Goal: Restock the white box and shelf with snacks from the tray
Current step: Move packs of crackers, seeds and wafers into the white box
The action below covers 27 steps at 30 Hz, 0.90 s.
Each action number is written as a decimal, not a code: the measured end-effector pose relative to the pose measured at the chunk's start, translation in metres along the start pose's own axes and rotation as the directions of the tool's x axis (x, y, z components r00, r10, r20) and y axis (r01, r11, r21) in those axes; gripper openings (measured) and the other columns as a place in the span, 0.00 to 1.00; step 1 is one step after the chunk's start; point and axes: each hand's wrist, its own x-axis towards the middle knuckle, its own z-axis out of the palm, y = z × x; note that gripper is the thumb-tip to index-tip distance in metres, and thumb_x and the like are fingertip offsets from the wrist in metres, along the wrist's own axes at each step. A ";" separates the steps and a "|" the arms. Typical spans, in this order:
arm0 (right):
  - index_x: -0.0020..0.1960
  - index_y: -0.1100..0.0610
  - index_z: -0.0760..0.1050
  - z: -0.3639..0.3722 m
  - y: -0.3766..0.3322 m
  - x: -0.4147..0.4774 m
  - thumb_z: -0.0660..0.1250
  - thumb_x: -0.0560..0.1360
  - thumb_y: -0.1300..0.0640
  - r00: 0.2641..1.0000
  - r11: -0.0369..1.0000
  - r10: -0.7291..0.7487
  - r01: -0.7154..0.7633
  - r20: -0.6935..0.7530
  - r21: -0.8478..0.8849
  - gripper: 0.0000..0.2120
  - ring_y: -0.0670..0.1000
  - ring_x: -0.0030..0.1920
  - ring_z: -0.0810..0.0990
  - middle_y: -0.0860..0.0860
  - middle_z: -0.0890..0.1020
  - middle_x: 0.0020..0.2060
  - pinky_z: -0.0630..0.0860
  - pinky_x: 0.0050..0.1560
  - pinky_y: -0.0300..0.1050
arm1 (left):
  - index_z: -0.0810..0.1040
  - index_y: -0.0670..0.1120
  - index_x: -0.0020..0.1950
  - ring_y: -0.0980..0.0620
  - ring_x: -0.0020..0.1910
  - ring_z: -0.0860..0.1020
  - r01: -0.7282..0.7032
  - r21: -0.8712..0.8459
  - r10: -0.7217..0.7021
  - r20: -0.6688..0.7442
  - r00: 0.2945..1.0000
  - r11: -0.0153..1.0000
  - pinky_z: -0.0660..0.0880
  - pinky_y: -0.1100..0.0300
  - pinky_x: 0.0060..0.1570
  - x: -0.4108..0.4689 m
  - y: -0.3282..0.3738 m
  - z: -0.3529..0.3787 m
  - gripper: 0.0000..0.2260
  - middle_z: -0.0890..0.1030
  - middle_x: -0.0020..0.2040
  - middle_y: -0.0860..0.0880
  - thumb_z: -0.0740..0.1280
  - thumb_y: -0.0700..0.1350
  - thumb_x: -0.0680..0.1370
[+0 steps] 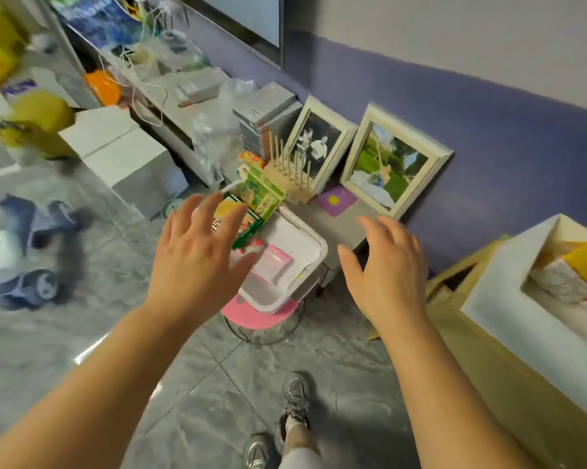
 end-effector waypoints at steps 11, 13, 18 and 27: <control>0.67 0.55 0.69 0.088 -0.047 0.084 0.65 0.74 0.50 0.981 0.996 0.047 -0.033 0.188 -0.080 0.23 0.62 0.65 0.66 0.59 0.69 0.67 0.64 0.63 0.63 | 0.71 0.46 0.67 0.31 0.66 0.61 0.050 0.013 -0.052 0.127 0.991 0.999 0.57 0.33 0.62 0.069 -0.092 0.056 0.26 0.67 0.68 0.36 0.64 0.56 0.71; 0.67 0.55 0.68 0.104 -0.060 0.097 0.66 0.74 0.50 0.978 0.993 0.074 -0.053 0.195 -0.109 0.23 0.62 0.65 0.66 0.58 0.69 0.67 0.65 0.62 0.62 | 0.71 0.46 0.66 0.30 0.66 0.61 0.013 0.002 -0.013 0.129 0.992 1.000 0.55 0.32 0.63 0.086 -0.113 0.067 0.25 0.67 0.67 0.35 0.69 0.53 0.72; 0.69 0.53 0.66 0.146 -0.099 0.121 0.64 0.75 0.49 0.964 0.973 0.196 -0.169 0.178 -0.155 0.24 0.60 0.68 0.63 0.57 0.67 0.69 0.63 0.65 0.63 | 0.72 0.46 0.66 0.30 0.66 0.62 -0.139 -0.023 0.141 0.172 0.975 0.990 0.55 0.32 0.63 0.132 -0.165 0.092 0.27 0.68 0.67 0.35 0.70 0.53 0.69; 0.73 0.49 0.57 0.229 -0.138 0.141 0.65 0.74 0.46 0.912 0.945 0.325 -0.306 0.251 -0.114 0.31 0.58 0.72 0.57 0.54 0.59 0.73 0.56 0.71 0.58 | 0.73 0.44 0.65 0.27 0.62 0.66 -0.448 0.009 0.430 0.261 0.864 0.894 0.58 0.31 0.60 0.185 -0.224 0.157 0.38 0.70 0.65 0.33 0.79 0.52 0.57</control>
